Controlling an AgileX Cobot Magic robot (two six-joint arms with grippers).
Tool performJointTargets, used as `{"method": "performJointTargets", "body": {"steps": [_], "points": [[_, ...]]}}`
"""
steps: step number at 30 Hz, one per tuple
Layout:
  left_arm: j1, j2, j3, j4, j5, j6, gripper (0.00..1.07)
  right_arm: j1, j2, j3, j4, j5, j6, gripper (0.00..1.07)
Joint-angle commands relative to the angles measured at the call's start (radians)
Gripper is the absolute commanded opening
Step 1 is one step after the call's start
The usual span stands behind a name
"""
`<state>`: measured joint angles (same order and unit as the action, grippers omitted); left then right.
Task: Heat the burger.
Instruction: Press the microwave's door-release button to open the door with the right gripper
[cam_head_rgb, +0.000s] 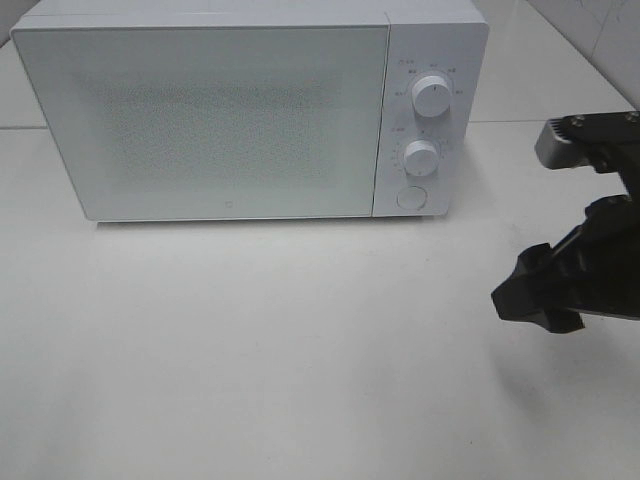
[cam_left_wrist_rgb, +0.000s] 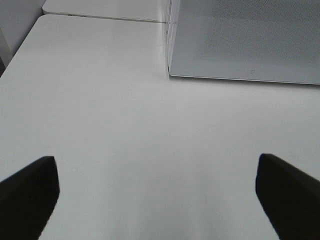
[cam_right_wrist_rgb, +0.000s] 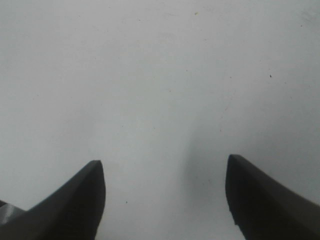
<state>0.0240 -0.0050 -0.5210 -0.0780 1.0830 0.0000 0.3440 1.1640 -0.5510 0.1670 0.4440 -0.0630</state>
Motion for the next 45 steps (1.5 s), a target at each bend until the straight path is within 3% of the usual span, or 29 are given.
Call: {"method": "performJointTargets", "body": {"steps": [1, 6, 11, 24, 32, 45], "points": [[0.002, -0.017, 0.002, -0.005, -0.014, 0.000, 1.00, -0.006, -0.081, -0.006, -0.017, 0.082, 0.024, 0.69], [0.002, -0.017, 0.002, -0.005, -0.014, 0.000, 1.00, -0.006, -0.196, -0.006, -0.018, 0.158, 0.030, 0.70], [0.002, -0.017, 0.002, -0.005, -0.014, 0.000, 1.00, -0.006, -0.377, -0.006, -0.020, 0.261, 0.030, 0.83], [0.002, -0.017, 0.002, -0.005, -0.014, 0.000, 1.00, -0.009, -0.748, -0.006, -0.095, 0.512, 0.092, 0.81], [0.002, -0.017, 0.002, -0.005, -0.014, 0.000, 1.00, -0.147, -0.962, -0.006, -0.144, 0.686, 0.091, 0.79], [0.002, -0.017, 0.002, -0.005, -0.014, 0.000, 1.00, -0.228, -1.179, 0.022, -0.167, 0.615, 0.082, 0.76]]}}
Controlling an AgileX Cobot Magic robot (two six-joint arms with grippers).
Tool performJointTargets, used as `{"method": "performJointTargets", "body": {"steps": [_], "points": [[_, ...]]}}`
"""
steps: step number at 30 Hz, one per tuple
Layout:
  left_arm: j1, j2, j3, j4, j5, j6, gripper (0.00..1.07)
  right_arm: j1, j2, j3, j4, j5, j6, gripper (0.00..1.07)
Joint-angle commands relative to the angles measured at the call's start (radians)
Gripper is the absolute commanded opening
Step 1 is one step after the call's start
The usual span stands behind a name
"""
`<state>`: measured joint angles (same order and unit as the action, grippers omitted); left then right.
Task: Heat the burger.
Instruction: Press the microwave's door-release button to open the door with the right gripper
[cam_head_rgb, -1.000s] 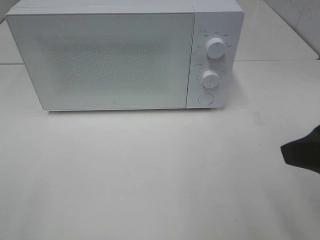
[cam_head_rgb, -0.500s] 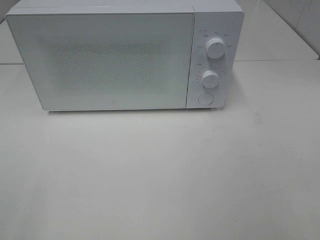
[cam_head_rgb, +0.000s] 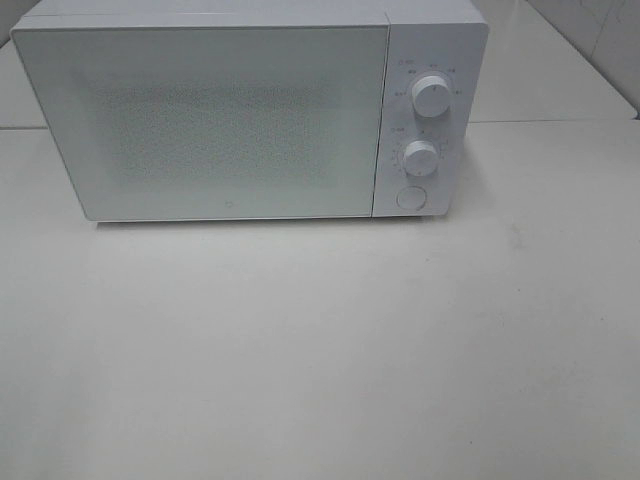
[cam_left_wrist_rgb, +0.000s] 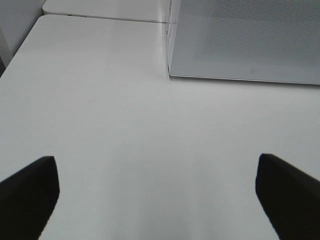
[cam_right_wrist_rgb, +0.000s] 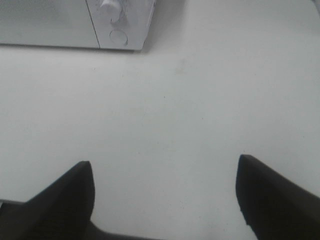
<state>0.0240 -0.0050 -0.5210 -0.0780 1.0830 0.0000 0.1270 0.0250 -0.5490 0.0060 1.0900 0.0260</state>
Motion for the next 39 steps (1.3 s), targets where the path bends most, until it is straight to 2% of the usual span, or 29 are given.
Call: {"method": "performJointTargets", "body": {"steps": [1, 4, 28, 34, 39], "points": [[0.002, -0.017, 0.002, -0.005, -0.014, 0.000, 1.00, -0.011, -0.058, 0.024, -0.006, -0.061, -0.004, 0.76], [0.002, -0.016, 0.002, -0.005, -0.014, 0.000, 1.00, -0.011, -0.056, 0.052, -0.006, -0.097, -0.006, 0.76], [0.002, -0.016, 0.002, -0.005, -0.014, 0.000, 1.00, -0.011, -0.052, 0.051, -0.006, -0.098, -0.010, 0.76], [0.002, -0.016, 0.002, -0.005, -0.014, 0.000, 1.00, -0.010, 0.039, 0.033, -0.006, -0.119, -0.010, 0.76], [0.002, -0.016, 0.002, -0.005, -0.014, 0.000, 1.00, -0.007, 0.153, 0.022, -0.006, -0.246, -0.010, 0.76]]}}
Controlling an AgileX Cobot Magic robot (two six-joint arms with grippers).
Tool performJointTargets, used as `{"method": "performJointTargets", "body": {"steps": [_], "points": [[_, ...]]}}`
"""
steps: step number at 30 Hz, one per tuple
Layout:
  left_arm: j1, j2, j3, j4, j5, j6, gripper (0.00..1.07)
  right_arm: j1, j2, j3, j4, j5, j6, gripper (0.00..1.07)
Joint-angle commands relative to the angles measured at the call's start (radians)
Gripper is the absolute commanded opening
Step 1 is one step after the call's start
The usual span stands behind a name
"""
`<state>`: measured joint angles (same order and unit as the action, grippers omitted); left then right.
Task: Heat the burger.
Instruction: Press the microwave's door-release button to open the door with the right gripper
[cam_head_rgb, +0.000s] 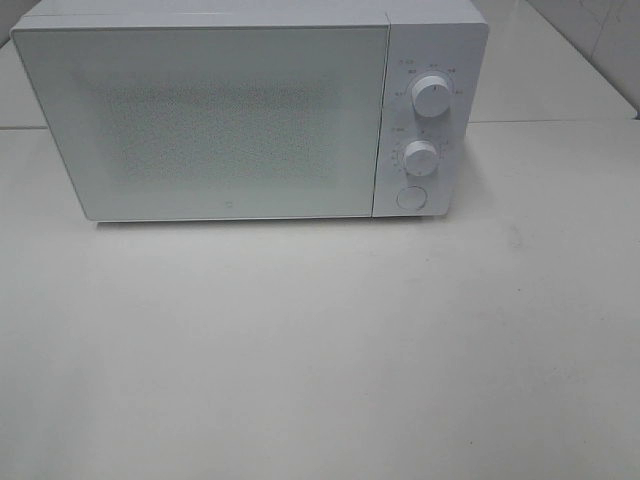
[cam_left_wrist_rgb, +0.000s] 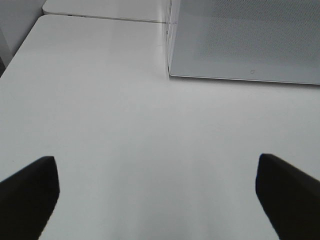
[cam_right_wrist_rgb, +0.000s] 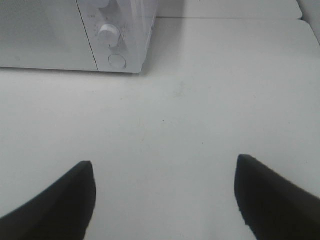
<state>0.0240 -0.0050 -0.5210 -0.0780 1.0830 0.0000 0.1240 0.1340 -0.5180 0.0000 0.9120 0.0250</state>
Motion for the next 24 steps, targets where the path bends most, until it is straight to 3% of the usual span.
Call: {"method": "performJointTargets", "body": {"steps": [1, 24], "points": [[0.002, -0.016, 0.002, -0.005, -0.014, 0.000, 1.00, -0.004, 0.044, -0.009, 0.000, -0.068, -0.009, 0.76], [0.002, -0.016, 0.002, -0.005, -0.014, 0.000, 1.00, -0.004, 0.565, -0.005, 0.000, -0.587, -0.009, 0.76]]}}
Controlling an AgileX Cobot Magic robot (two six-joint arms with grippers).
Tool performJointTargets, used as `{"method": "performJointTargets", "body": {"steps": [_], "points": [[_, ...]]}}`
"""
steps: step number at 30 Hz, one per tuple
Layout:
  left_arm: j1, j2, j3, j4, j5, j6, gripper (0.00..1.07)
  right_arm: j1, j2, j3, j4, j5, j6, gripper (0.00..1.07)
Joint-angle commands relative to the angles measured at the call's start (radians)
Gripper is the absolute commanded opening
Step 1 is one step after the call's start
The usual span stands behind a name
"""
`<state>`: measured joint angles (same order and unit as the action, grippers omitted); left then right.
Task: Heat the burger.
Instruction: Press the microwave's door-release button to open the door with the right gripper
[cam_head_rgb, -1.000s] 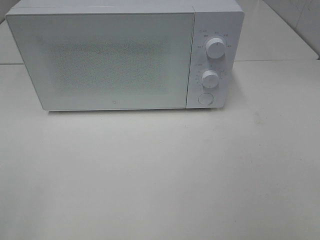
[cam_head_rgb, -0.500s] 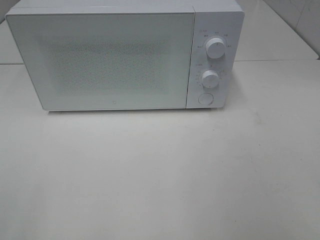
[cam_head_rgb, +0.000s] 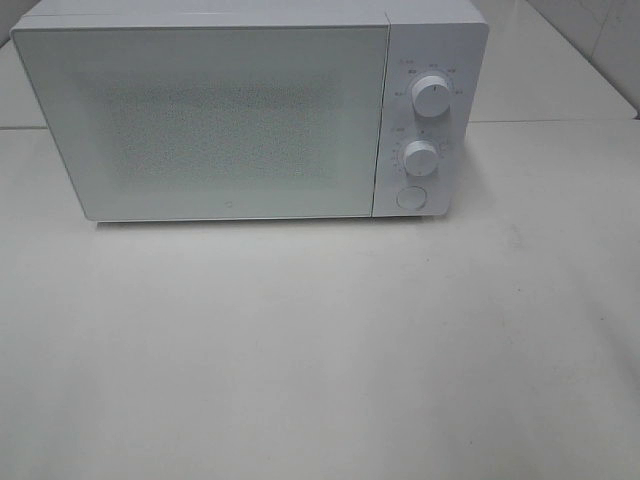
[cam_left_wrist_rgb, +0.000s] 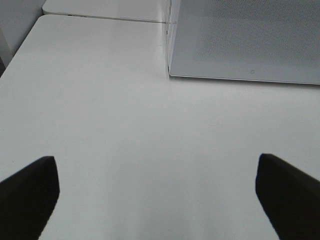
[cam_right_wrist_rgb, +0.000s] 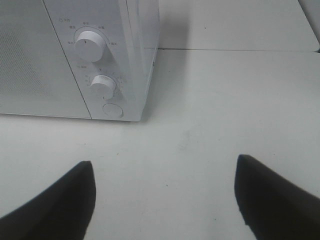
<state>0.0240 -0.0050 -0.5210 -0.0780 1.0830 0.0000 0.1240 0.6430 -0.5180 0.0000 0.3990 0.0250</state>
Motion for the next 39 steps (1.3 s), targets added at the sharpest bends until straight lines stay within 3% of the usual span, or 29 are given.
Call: {"method": "performJointTargets", "body": {"steps": [1, 21, 27, 31, 39], "points": [[0.002, -0.016, 0.002, -0.005, -0.014, 0.000, 1.00, -0.004, 0.109, -0.005, 0.000, -0.120, -0.009, 0.76], [0.002, -0.016, 0.002, -0.005, -0.014, 0.000, 1.00, -0.004, 0.535, -0.004, -0.037, -0.603, 0.043, 0.76], [0.002, -0.016, 0.002, -0.005, -0.014, 0.000, 1.00, -0.004, 0.651, 0.044, -0.029, -0.881, 0.015, 0.76], [0.002, -0.016, 0.002, -0.005, -0.014, 0.000, 1.00, -0.004, 0.732, 0.104, 0.023, -1.102, -0.038, 0.76], [0.002, -0.016, 0.002, -0.005, -0.014, 0.000, 1.00, 0.038, 0.849, 0.166, 0.158, -1.273, -0.118, 0.76]]}}
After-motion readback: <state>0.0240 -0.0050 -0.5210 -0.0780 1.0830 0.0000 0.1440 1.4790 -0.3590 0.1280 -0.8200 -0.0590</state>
